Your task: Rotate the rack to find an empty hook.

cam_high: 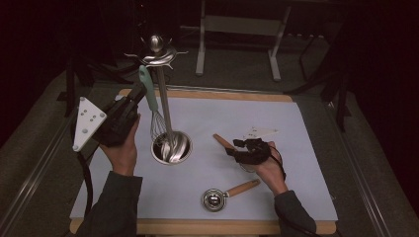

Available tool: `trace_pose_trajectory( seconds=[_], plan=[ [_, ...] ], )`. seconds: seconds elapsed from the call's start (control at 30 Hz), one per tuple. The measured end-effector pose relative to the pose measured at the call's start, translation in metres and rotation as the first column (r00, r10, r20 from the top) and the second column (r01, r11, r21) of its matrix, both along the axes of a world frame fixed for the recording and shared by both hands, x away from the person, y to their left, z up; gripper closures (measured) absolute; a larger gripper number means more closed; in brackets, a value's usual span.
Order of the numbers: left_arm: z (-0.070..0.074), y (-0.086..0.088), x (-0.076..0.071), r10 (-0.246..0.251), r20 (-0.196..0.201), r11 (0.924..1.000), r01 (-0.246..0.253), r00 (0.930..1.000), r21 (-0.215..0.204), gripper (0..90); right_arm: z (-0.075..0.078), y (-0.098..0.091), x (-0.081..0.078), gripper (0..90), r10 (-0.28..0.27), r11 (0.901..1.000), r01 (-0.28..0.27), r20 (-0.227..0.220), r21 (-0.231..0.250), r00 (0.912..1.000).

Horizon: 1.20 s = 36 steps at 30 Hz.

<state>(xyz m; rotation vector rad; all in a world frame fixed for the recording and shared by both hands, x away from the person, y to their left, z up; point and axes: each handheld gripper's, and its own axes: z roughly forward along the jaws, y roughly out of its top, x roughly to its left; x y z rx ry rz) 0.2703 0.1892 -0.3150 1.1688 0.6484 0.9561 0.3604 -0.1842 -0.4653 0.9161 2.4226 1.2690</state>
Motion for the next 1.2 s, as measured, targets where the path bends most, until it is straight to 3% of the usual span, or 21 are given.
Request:
trace_pose_trajectory(
  seconds=[0.2,0.33,0.67,1.2],
  plan=[
    [0.012,-0.001,0.004,0.008,0.014,0.9998,-0.007,0.9999,-0.018,90.0,-0.007,-0.01,-0.003,50.9,-0.015,0.9996,0.016,-0.031,0.023,0.9994],
    [0.017,-0.002,0.006,0.012,0.023,0.9996,-0.012,0.9997,-0.027,90.0,-0.011,-0.013,-0.004,50.9,-0.019,0.9998,0.018,-0.035,-0.004,0.9992],
    [0.019,-0.005,0.01,0.041,0.014,0.9988,-0.041,0.9991,-0.029,90.0,-0.015,-0.016,-0.004,50.9,-0.023,0.9996,0.022,-0.043,-0.018,0.9988],
    [0.02,0.018,0.021,0.103,-0.034,0.9904,-0.106,0.9941,-0.089,90.0,-0.018,-0.014,-0.004,50.4,-0.012,0.9993,0.011,-0.052,-0.034,0.9986]
  ],
)
